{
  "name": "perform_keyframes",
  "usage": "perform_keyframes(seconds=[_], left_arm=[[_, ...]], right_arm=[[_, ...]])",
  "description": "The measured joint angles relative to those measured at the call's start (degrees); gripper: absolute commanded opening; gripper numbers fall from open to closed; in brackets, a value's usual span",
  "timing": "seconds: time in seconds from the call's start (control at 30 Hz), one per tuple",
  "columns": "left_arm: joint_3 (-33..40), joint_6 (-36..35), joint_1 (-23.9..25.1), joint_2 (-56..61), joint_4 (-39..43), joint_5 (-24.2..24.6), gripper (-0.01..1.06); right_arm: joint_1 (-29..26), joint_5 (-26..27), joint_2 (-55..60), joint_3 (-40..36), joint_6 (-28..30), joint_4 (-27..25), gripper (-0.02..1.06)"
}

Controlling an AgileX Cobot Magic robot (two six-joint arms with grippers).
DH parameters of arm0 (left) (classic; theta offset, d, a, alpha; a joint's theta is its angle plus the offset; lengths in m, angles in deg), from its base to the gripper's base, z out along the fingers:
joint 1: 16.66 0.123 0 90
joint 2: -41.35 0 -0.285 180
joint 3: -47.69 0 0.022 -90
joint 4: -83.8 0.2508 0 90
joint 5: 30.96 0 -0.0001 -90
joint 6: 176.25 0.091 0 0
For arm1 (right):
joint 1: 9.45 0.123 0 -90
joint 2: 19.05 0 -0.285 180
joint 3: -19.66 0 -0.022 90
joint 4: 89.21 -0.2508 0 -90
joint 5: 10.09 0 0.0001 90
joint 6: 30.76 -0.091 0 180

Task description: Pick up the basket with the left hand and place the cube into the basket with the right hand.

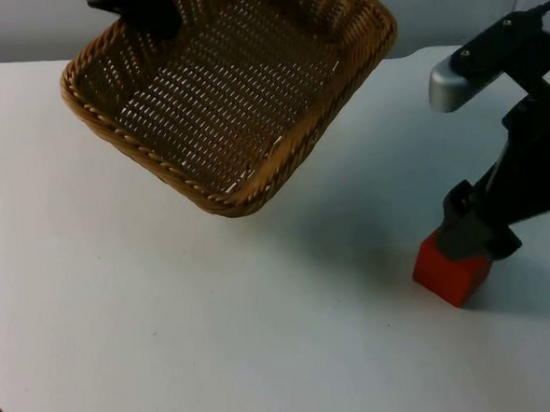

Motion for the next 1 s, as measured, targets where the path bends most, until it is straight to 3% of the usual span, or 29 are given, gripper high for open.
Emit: perform_keyframes(seconds=[0.63, 0.73, 0.8, 0.83, 0.9, 0.97, 1.0], left_arm=[[0.0, 0.0, 0.0, 0.0, 0.0, -0.1, 0.0], [0.0, 0.0, 0.0, 0.0, 0.0, -0.1, 0.0], [0.0, 0.0, 0.0, 0.0, 0.0, -0.1, 0.0], [0.0, 0.0, 0.0, 0.0, 0.0, -0.1, 0.0], [0.0, 0.0, 0.0, 0.0, 0.0, -0.1, 0.0], [0.0, 0.0, 0.0, 0.0, 0.0, -0.1, 0.0], [0.0, 0.0, 0.0, 0.0, 0.0, -0.1, 0.0]], right_arm=[[0.0, 9.6, 11.5, 2.1, 1.7, 0.7, 1.05], [0.0, 11.6, 13.8, 2.1, 1.7, 0.7, 1.01], [0.0, 11.7, 14.1, 2.1, 1.7, 0.7, 0.86], [0.0, 12.1, 15.1, 2.1, 1.7, 0.8, 0.86], [0.0, 12.4, 15.8, 2.1, 1.7, 0.8, 0.53], [0.0, 12.7, 15.9, 2.1, 1.7, 0.8, 0.01], [0.0, 13.0, 15.9, 2.1, 1.4, 0.8, 0.01]])
